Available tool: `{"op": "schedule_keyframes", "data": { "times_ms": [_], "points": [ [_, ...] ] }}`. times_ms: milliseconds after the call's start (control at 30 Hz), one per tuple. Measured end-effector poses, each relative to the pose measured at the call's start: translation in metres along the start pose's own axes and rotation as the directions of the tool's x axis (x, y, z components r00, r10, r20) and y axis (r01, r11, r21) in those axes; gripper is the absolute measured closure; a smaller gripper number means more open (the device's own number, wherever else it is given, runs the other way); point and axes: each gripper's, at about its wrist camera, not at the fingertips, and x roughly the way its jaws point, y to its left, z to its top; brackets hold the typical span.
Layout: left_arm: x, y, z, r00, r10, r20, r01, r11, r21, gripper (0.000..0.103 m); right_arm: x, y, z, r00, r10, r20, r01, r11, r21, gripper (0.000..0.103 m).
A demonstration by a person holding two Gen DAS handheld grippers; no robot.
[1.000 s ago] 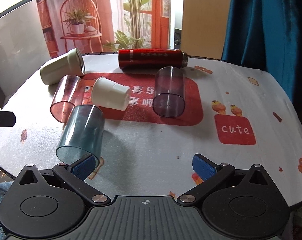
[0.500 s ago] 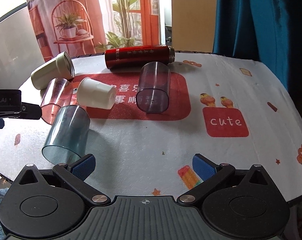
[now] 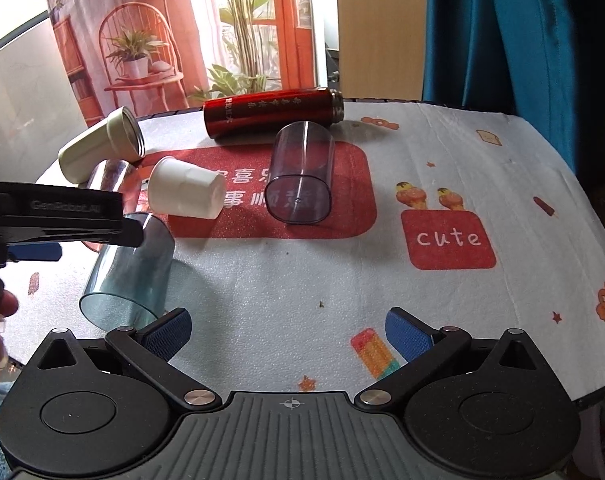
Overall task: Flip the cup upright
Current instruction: 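Move the right gripper toward the lying blue-grey translucent cup, then close the right gripper on the blue-grey cup's rim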
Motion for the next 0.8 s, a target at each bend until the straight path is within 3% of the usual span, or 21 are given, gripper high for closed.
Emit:
{"op": "schedule_keyframes", "data": {
  "times_ms": [200,333,700,800],
  "points": [
    [0.001,0.005,-0.015,0.997,-0.081,-0.013,0.082,0.996,0.03,0.04,0.0,0.0,0.0,1.0,-0.004,-0.003,0.004,1.0,0.003,0.0],
    [-0.009,0.014,-0.025,0.995,-0.095,-0.01,0.095,0.995,0.043,0.04,0.002,0.003,0.001,1.0,0.0,-0.011,0.0,1.0,-0.001,0.0],
    [-0.027,0.051,-0.04,0.994,-0.113,-0.002,0.112,0.991,-0.072,0.04,0.005,0.028,-0.004,0.999,0.014,-0.036,-0.017,0.997,-0.071,0.0],
    [-0.027,0.057,-0.041,0.993,-0.118,-0.003,0.117,0.988,-0.104,0.034,0.004,0.034,-0.006,0.999,0.027,-0.04,-0.031,0.996,-0.088,0.0]
  ]
}}
